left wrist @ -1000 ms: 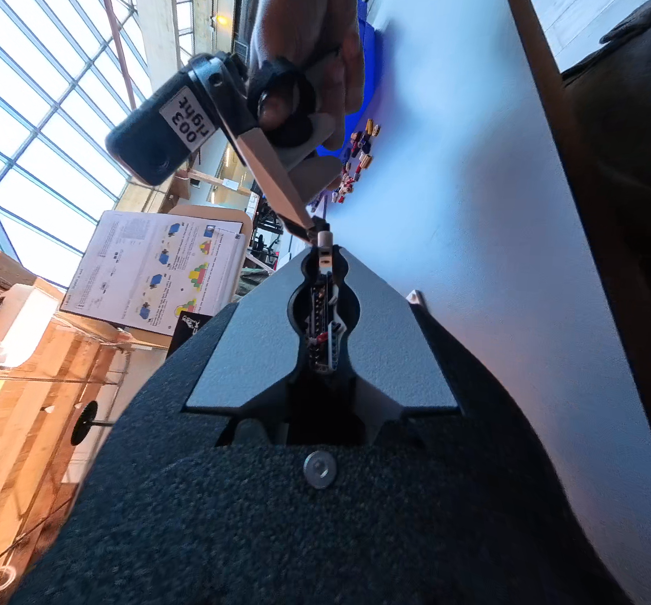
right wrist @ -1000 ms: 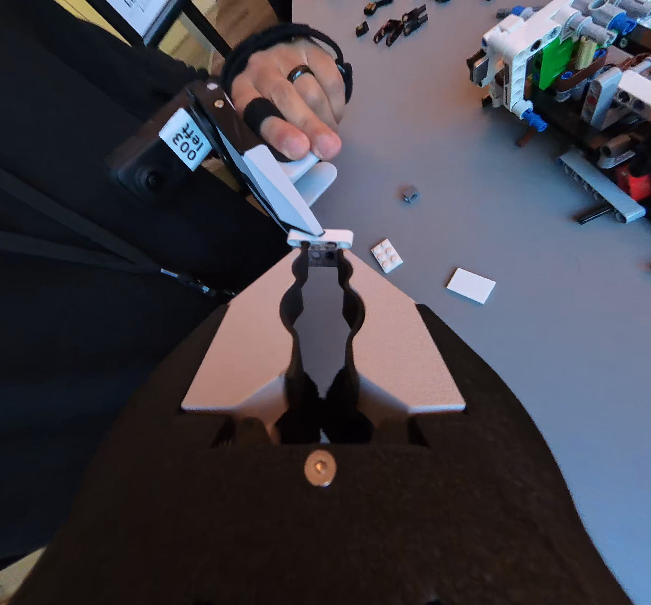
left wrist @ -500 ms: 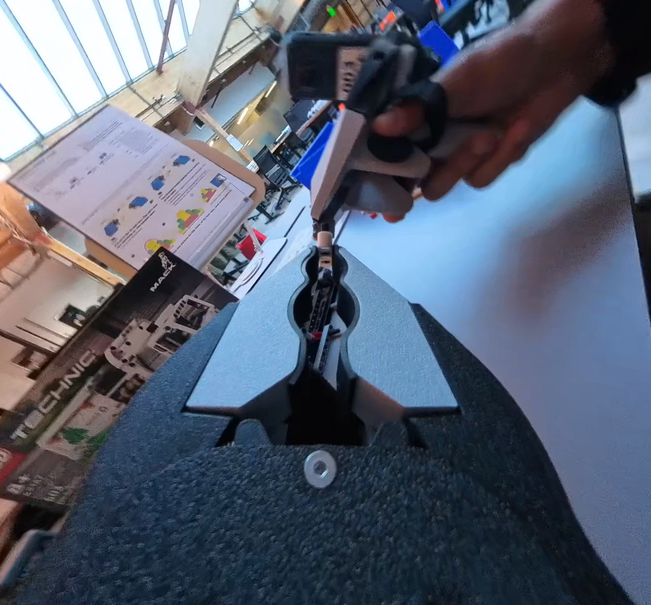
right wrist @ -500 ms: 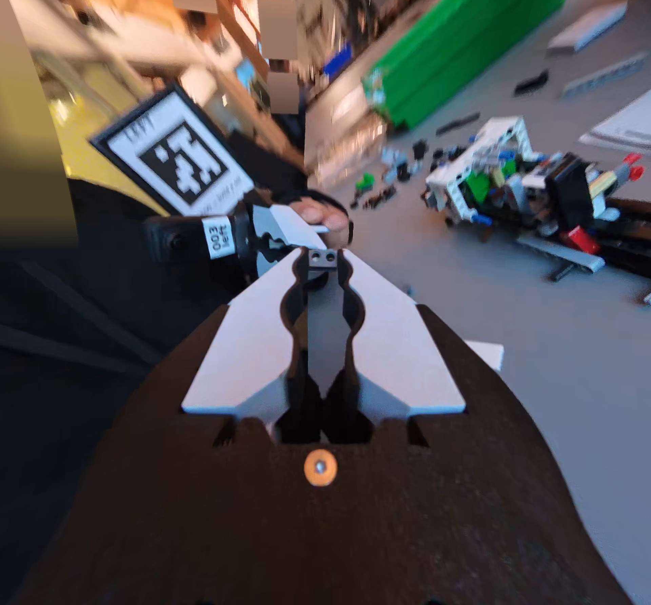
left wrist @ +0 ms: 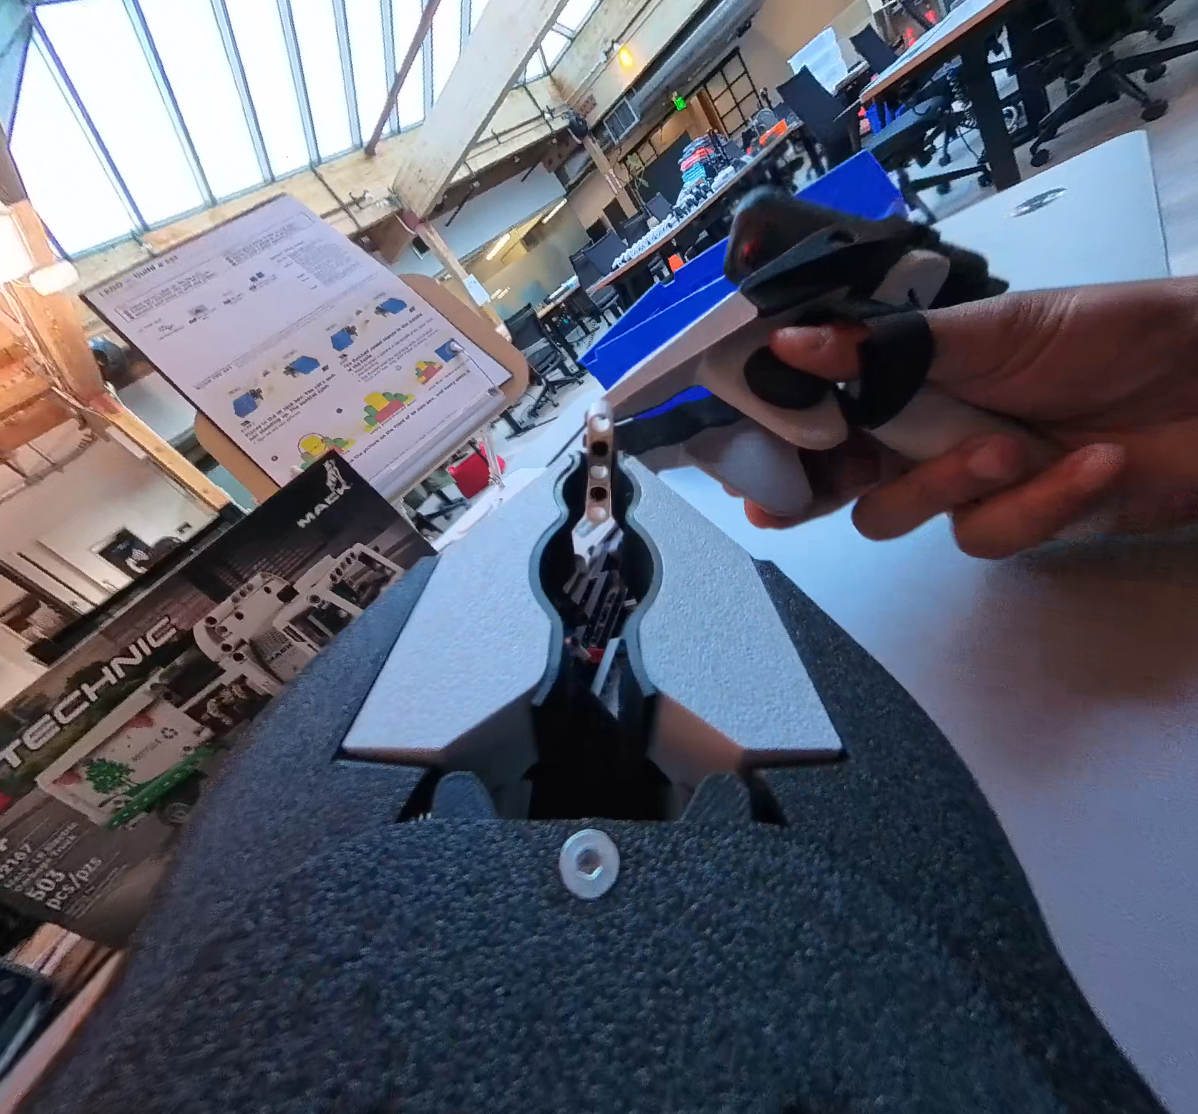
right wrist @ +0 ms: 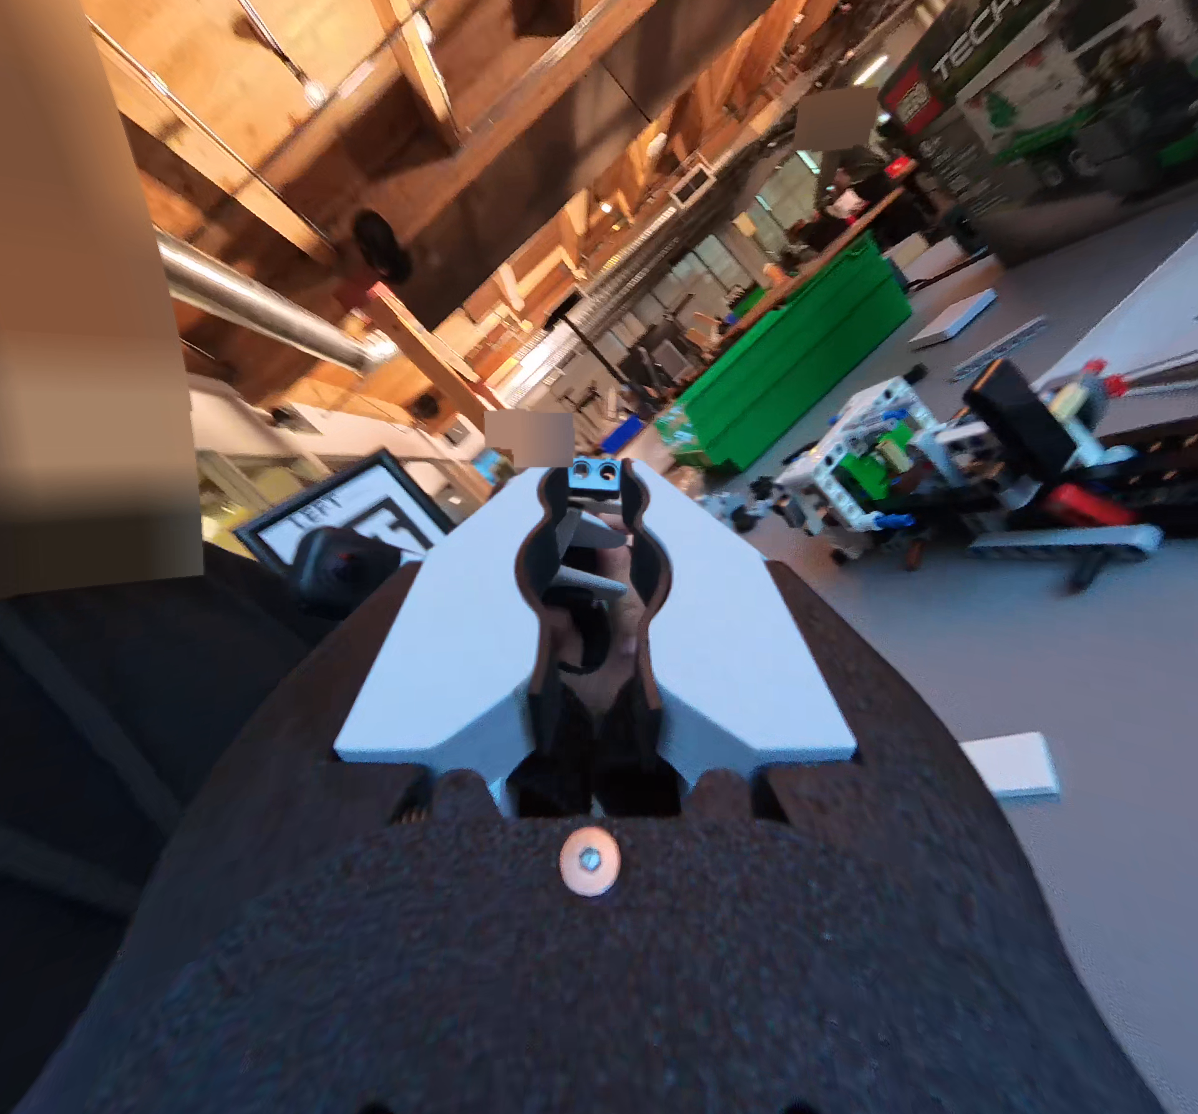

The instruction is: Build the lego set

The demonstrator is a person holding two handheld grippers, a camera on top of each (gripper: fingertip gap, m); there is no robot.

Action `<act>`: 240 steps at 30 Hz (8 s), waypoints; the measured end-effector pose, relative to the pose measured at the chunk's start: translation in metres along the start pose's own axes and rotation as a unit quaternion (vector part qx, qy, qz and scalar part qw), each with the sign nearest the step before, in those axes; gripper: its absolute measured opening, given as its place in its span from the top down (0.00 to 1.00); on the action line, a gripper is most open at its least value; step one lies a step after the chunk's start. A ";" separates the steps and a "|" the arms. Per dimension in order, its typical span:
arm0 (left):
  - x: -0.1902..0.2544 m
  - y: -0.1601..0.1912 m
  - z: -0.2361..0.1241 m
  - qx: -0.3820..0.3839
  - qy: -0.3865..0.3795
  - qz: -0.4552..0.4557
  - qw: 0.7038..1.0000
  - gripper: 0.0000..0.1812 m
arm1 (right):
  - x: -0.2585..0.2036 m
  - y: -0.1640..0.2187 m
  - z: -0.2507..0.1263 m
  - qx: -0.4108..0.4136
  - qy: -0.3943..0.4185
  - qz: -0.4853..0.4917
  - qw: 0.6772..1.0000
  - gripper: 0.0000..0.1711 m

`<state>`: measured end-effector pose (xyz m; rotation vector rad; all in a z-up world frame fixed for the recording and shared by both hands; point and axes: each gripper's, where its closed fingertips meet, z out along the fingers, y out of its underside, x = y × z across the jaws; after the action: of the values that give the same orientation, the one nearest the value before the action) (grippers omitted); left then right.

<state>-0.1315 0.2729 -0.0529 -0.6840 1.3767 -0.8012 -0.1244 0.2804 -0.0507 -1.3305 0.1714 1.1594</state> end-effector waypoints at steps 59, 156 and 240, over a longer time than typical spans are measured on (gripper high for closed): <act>0.052 -0.056 -0.012 0.202 0.109 0.480 0.847 0.97 | -0.065 0.018 -0.022 -0.224 -0.300 0.337 0.864 0.91; 0.071 -0.027 0.024 0.141 0.193 0.249 0.939 0.97 | -0.018 0.026 -0.059 -0.225 -0.121 -0.009 0.967 0.89; 0.051 -0.026 0.023 -0.064 0.546 -0.554 0.625 0.97 | -0.010 0.004 -0.053 -0.120 0.110 -0.582 0.797 0.95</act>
<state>-0.1102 0.2150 -0.0589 -1.2881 2.0333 -2.4334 -0.1063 0.2308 -0.0630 -1.4099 -0.5966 -0.0424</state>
